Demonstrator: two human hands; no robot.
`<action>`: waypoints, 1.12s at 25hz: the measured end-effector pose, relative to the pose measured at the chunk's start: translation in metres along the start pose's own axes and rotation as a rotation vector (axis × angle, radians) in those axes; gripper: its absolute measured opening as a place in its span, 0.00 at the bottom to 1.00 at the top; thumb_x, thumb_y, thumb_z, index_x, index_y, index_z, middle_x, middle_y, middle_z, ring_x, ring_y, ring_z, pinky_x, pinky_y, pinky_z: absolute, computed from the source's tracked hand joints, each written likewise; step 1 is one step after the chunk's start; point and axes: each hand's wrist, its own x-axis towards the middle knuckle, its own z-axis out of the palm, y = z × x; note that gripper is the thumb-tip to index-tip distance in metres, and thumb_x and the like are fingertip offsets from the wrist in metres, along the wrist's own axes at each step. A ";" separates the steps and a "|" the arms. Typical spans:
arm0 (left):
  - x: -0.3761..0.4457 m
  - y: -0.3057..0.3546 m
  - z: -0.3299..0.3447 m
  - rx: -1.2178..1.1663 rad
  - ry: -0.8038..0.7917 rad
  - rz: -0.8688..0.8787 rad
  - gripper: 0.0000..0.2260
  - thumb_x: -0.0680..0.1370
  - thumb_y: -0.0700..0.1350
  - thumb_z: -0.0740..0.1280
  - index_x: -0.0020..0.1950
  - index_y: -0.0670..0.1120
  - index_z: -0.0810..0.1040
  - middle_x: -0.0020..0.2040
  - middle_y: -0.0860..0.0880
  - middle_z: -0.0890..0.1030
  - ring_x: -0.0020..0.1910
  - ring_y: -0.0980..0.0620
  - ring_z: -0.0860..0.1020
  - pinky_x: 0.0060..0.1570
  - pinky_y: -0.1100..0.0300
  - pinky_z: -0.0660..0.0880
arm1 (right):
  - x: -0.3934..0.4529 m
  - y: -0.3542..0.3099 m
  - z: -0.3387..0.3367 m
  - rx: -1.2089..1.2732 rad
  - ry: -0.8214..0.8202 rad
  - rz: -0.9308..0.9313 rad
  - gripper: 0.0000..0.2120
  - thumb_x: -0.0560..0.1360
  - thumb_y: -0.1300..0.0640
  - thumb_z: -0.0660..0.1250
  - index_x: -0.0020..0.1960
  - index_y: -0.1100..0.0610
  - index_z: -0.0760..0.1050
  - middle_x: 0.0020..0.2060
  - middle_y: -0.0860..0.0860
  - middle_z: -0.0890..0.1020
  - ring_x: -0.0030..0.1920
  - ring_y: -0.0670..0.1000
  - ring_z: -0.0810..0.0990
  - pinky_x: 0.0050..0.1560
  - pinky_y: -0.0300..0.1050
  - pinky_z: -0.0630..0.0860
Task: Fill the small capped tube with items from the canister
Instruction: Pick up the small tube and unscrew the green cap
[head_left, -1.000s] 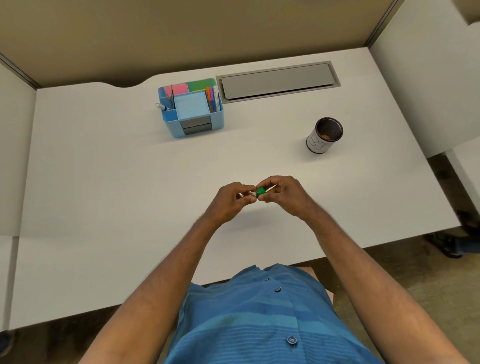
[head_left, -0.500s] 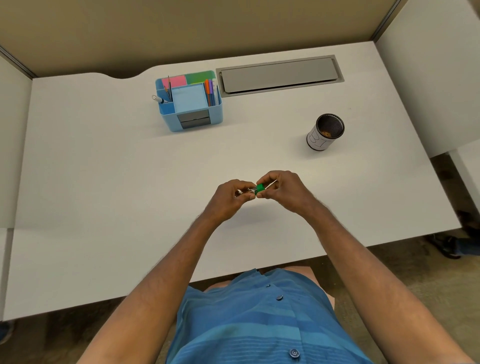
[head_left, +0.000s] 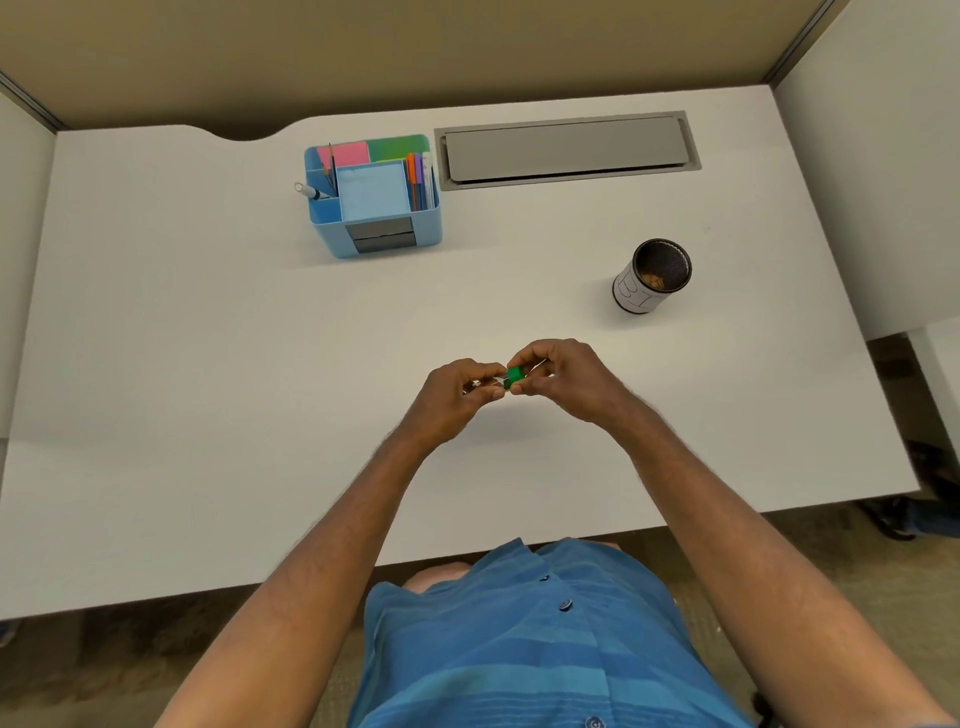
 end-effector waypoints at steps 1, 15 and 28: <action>0.001 0.000 0.001 0.000 0.003 -0.005 0.12 0.80 0.45 0.71 0.63 0.50 0.85 0.52 0.49 0.85 0.53 0.50 0.80 0.53 0.58 0.74 | 0.002 0.000 -0.004 0.010 -0.022 -0.006 0.10 0.72 0.61 0.79 0.52 0.55 0.84 0.43 0.48 0.87 0.39 0.40 0.85 0.44 0.36 0.78; 0.009 0.013 -0.004 -0.229 -0.020 -0.104 0.11 0.79 0.45 0.73 0.61 0.48 0.86 0.53 0.51 0.87 0.47 0.55 0.82 0.53 0.58 0.80 | 0.010 0.000 -0.017 0.104 -0.084 -0.049 0.09 0.74 0.58 0.77 0.54 0.53 0.84 0.45 0.48 0.88 0.47 0.47 0.87 0.57 0.50 0.83; 0.015 0.014 -0.009 -0.188 0.001 -0.109 0.10 0.79 0.44 0.73 0.60 0.49 0.87 0.51 0.55 0.86 0.42 0.64 0.80 0.53 0.57 0.77 | 0.022 -0.006 -0.013 0.008 -0.056 -0.057 0.07 0.74 0.59 0.77 0.52 0.52 0.84 0.46 0.46 0.87 0.45 0.44 0.84 0.52 0.46 0.83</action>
